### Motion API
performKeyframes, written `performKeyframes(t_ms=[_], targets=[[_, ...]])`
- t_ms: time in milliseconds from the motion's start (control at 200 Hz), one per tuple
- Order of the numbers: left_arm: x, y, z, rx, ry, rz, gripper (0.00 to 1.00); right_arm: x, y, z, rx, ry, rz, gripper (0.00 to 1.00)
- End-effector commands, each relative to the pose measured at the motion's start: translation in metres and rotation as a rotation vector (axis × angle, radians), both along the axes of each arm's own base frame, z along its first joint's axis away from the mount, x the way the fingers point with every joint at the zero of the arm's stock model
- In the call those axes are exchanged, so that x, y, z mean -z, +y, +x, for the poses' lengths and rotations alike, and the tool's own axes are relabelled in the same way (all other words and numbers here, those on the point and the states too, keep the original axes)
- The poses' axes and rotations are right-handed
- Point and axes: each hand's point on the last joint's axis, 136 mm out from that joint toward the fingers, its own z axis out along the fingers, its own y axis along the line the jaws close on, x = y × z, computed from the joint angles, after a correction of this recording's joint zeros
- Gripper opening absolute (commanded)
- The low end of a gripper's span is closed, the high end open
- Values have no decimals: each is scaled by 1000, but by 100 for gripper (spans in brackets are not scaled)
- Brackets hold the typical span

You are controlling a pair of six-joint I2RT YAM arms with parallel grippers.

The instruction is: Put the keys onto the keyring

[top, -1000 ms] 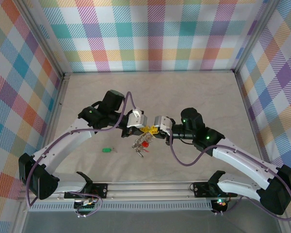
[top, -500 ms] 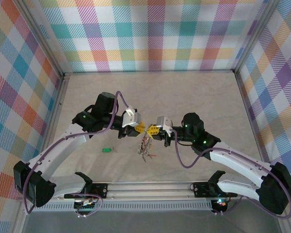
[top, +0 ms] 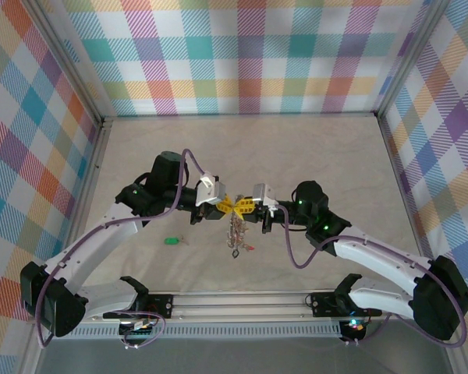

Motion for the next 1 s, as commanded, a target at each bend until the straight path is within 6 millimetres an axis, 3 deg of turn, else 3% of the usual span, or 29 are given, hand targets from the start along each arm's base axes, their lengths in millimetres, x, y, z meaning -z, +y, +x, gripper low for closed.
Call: performKeyframes(t_ms=[0, 120, 320, 480, 800, 995], targets=[[-6, 0, 3, -6, -22, -25, 12, -19, 1, -4, -34, -53, 55, 0], [-8, -1, 5, -6, -25, -26, 0, -12, 0, -4, -31, -57, 21, 0], [-5, 1, 7, -15, -21, 26, 0, 15, -6, -1, -5, -78, -121, 16], [14, 7, 7, -21, -26, 196, 0, 25, -12, 3, 10, -100, -232, 23], [20, -3, 8, 4, -43, 265, 0, 23, -8, 10, 9, -100, -281, 28], [11, -8, 6, 17, -53, 230, 0, 26, -6, 12, 9, -90, -289, 29]])
